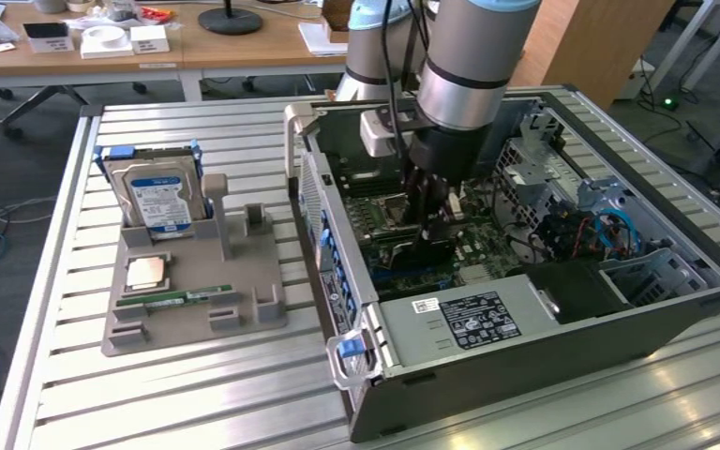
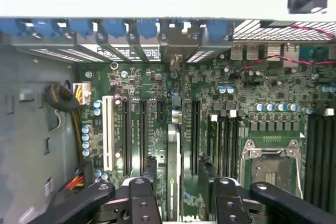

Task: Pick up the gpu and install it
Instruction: 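Insert the gpu into the slot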

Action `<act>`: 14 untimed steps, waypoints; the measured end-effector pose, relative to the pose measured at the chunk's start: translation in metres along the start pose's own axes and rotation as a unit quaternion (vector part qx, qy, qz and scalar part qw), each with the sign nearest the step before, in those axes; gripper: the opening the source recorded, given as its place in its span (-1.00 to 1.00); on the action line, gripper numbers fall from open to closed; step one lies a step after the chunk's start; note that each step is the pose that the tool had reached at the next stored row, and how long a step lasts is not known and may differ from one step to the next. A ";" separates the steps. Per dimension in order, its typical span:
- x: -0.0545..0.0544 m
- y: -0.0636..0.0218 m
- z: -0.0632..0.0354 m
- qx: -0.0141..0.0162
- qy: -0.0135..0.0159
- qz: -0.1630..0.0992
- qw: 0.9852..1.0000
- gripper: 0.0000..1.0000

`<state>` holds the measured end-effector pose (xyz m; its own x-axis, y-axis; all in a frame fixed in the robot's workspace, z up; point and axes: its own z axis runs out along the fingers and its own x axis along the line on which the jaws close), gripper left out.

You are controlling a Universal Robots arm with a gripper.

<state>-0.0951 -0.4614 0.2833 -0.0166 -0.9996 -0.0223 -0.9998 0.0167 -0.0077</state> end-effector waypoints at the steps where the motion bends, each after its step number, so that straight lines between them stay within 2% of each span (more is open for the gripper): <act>1: 0.000 0.0000 -0.0031 0.000 0.000 0.000 1.000 -0.09; 14: -0.001 -0.0003 -0.0376 0.004 0.000 0.000 1.000 -0.09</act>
<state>-0.0951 -0.4614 0.3209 -0.0164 -0.9996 -0.0224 -0.9997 0.0167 -0.0151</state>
